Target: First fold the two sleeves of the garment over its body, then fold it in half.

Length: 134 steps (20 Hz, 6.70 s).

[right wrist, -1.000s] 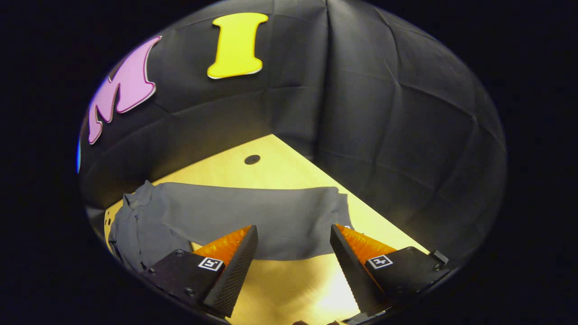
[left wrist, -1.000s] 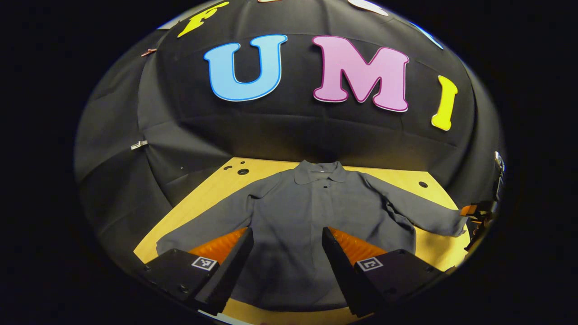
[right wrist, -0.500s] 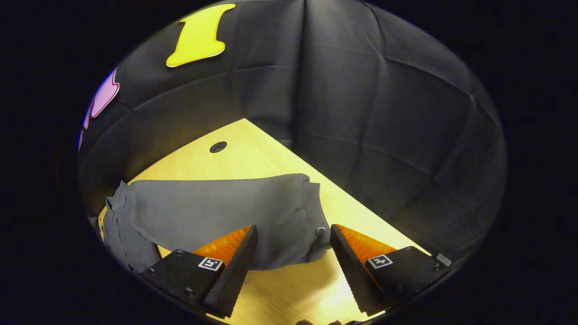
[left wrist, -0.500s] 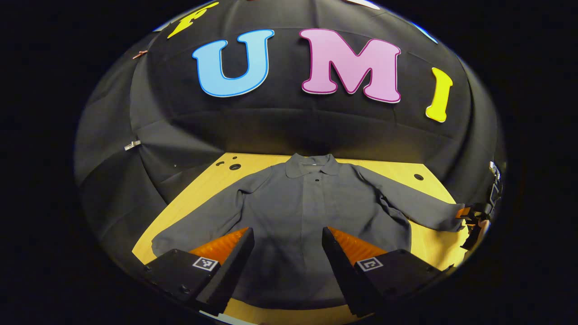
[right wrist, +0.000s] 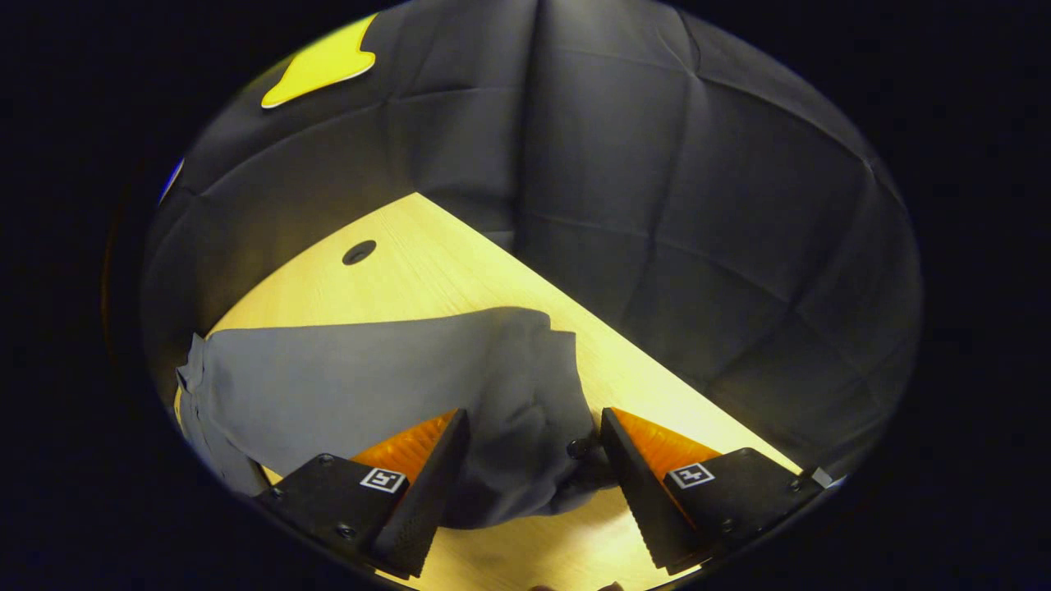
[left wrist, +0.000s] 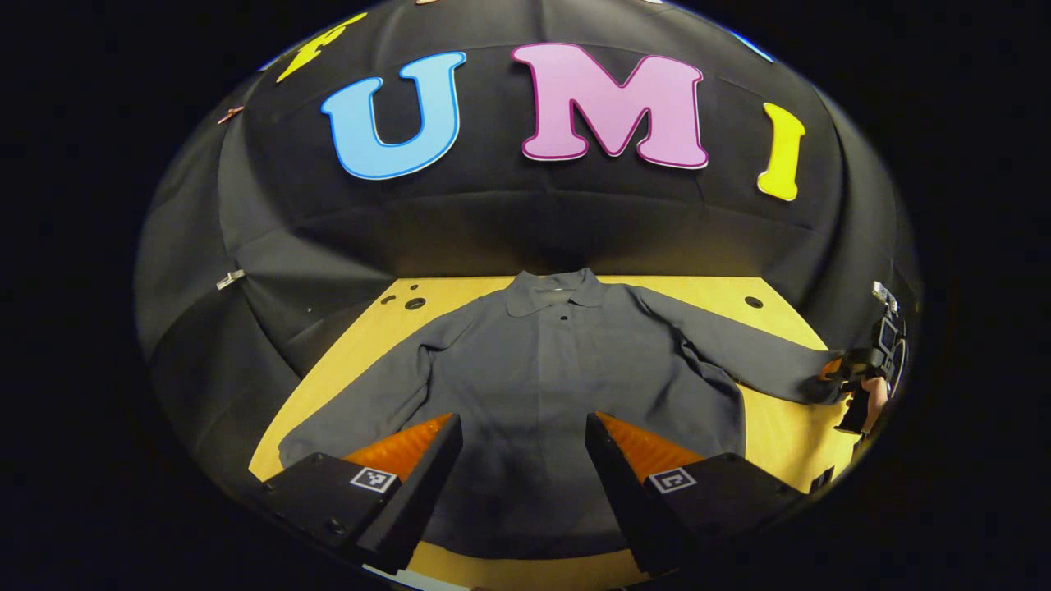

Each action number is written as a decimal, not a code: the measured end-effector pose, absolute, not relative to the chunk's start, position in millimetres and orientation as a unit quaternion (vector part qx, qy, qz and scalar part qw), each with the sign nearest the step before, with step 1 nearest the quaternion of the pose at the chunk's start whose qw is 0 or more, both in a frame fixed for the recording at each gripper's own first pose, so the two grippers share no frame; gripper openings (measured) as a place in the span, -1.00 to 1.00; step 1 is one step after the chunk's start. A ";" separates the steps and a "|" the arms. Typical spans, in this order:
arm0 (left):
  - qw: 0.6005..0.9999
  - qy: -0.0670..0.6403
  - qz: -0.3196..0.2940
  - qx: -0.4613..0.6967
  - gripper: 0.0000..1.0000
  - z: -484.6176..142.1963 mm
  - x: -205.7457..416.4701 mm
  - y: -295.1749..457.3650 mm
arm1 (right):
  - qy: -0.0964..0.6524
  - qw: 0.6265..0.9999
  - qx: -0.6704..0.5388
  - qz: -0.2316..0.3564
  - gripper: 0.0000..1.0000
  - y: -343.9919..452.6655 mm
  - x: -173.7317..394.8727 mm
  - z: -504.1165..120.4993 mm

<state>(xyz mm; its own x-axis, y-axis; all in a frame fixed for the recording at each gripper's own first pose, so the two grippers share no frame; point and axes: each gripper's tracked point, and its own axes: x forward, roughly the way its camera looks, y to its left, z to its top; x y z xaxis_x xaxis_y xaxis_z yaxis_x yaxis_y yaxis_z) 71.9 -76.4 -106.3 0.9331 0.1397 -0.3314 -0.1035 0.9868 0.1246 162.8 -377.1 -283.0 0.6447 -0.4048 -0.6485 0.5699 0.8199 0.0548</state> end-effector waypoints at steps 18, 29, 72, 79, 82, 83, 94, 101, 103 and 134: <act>0.982 0.174 0.077 0.017 0.93 -98.1 52.7 -30.3 | 0.349 0.902 0.110 -0.229 -0.86 -332.5 174.7 -248.9; 0.989 0.117 0.086 -0.005 0.93 -74.7 35.3 14.4 | 0.276 0.950 0.016 -0.143 -0.87 -228.7 217.8 -122.9; 0.936 0.154 0.274 -0.160 0.91 -171.7 -36.5 193.9 | 0.382 0.874 -0.153 0.260 -0.64 345.0 202.3 -263.6; 0.936 0.153 0.276 -0.156 0.90 -172.6 -34.4 210.5 | 0.388 0.874 -0.122 0.265 0.66 337.0 184.6 -238.2; 0.935 0.154 0.278 -0.155 0.90 -179.1 -28.5 221.5 | 0.370 0.888 -0.114 0.247 1.00 309.2 179.9 -216.3; 0.935 0.156 0.279 -0.151 0.91 -183.7 -26.6 226.6 | 0.365 0.893 -0.112 0.237 1.00 296.2 178.3 -209.7; 0.920 0.204 0.312 -0.121 0.92 -245.1 9.4 294.2 | 0.351 0.930 -0.031 0.104 1.00 105.6 114.8 -172.8; 0.911 0.239 0.314 -0.120 0.92 -271.5 30.5 302.2 | 0.371 0.928 0.014 0.028 0.99 4.8 48.9 -187.2; 0.912 0.235 0.312 -0.124 0.84 -272.0 36.2 297.6 | 0.374 0.927 0.031 0.011 0.99 -13.6 33.1 -188.3; 0.972 0.113 0.165 -0.127 -0.89 -68.6 153.3 184.9 | 0.393 0.916 0.082 0.003 0.99 -52.0 24.3 -213.9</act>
<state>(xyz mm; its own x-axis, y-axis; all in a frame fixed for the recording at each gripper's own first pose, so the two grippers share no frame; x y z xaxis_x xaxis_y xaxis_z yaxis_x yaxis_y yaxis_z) 153.3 184.9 -68.6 0.9200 0.2926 -0.2606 -0.3496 0.9134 -0.2087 24.3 -52.0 -213.9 0.6916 0.0695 -0.7190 0.0593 0.9865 0.1524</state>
